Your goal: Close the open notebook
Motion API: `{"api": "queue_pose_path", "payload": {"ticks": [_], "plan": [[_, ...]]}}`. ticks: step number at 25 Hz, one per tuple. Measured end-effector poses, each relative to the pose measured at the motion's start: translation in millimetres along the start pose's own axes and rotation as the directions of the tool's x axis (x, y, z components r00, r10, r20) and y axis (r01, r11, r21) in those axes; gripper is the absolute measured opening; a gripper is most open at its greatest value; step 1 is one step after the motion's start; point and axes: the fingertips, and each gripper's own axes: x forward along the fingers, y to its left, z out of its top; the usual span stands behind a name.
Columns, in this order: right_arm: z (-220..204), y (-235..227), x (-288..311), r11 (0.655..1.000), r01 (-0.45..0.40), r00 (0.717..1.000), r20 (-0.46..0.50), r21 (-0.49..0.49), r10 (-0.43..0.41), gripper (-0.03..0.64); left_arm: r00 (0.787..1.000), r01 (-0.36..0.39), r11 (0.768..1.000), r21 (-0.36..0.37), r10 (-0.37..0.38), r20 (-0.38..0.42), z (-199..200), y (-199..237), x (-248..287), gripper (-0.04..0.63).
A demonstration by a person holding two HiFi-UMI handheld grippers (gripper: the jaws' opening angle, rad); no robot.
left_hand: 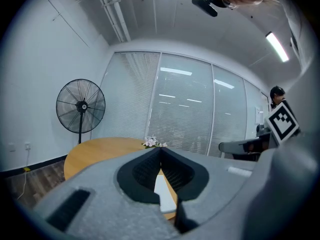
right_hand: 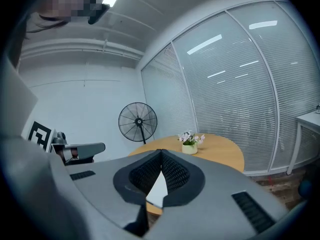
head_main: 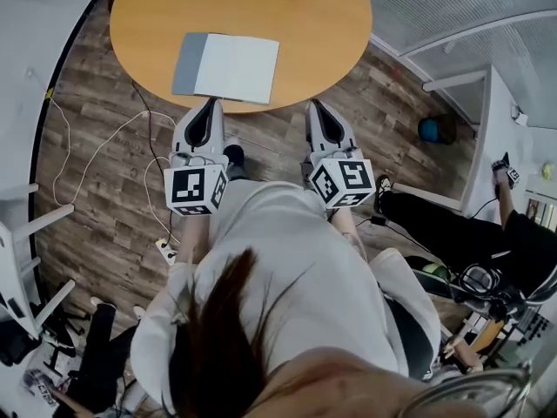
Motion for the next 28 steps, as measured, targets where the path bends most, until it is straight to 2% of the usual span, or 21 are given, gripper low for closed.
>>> {"api": "queue_pose_path", "payload": {"ticks": [5,13,23,28], "plan": [[7.9,1.1,34.2,0.999,0.030,1.000,0.000,0.013,-0.030,0.003,0.999,0.047,0.999,-0.001,-0.047,0.007,11.6,25.3,31.5,0.017],[23.2,4.8,82.6,0.997,0.071,0.997,0.023,0.014,-0.071,0.003,0.996,0.093,0.995,0.045,-0.093,-0.009,22.0,60.9,69.9,0.018],[11.8,9.1,116.0,0.990,0.133,0.991,0.015,0.039,-0.134,0.003,0.990,0.132,0.991,0.023,-0.130,-0.054,8.8,108.3,94.2,0.018],[10.4,9.2,124.6,0.991,0.132,0.991,0.007,0.030,-0.132,0.003,0.993,0.112,0.994,-0.010,-0.112,-0.045,7.5,115.7,96.8,0.018]]}}
